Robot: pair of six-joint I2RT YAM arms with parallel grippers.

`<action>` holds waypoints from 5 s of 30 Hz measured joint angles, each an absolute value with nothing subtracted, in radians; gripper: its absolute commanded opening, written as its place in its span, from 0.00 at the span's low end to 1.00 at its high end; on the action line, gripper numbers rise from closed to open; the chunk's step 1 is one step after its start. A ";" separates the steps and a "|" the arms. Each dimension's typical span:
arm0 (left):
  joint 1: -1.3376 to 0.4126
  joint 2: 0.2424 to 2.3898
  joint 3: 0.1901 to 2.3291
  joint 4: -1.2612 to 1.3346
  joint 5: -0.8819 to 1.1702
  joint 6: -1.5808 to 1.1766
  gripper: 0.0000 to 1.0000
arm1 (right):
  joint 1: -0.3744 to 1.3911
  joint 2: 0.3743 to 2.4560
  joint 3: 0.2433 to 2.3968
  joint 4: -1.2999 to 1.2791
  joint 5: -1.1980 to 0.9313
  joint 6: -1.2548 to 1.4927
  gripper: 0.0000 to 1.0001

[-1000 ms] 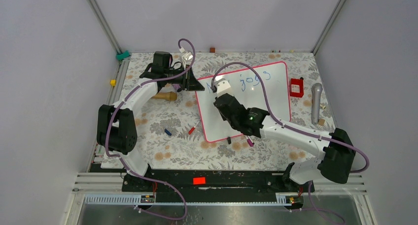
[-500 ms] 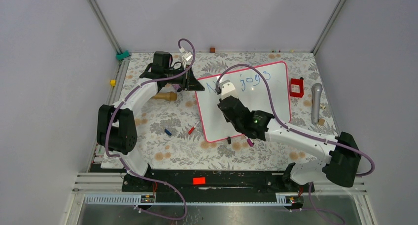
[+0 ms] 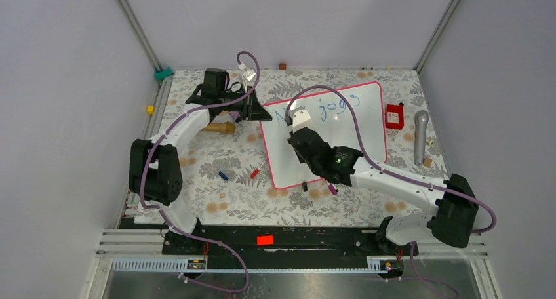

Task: Write a sentence on the whiteboard

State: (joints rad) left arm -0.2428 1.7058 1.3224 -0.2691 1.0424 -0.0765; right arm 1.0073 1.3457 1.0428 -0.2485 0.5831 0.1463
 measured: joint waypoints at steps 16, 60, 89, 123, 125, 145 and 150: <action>-0.243 1.706 1.322 -0.269 1.040 -0.076 0.12 | 1.007 1.393 1.078 -0.274 0.584 0.146 0.00; -0.243 1.706 1.322 -0.271 1.038 -0.072 0.12 | 1.012 1.379 1.050 -0.325 0.551 0.219 0.00; -0.243 1.706 1.323 -0.273 1.039 -0.068 0.12 | 1.019 1.126 0.766 -0.102 0.561 0.175 0.00; -0.243 1.706 1.325 -0.276 1.040 -0.068 0.12 | 0.934 1.181 0.803 -0.052 0.423 0.127 0.00; -0.243 1.706 1.325 -0.276 1.040 -0.068 0.12 | 0.934 1.187 0.805 -0.046 0.423 0.125 0.00; -0.244 1.704 1.325 -0.277 1.040 -0.068 0.12 | 0.933 1.193 0.845 -0.026 0.451 0.120 0.00; -0.244 1.704 1.325 -0.277 1.040 -0.068 0.12 | 0.930 1.192 0.855 -0.043 0.464 0.125 0.00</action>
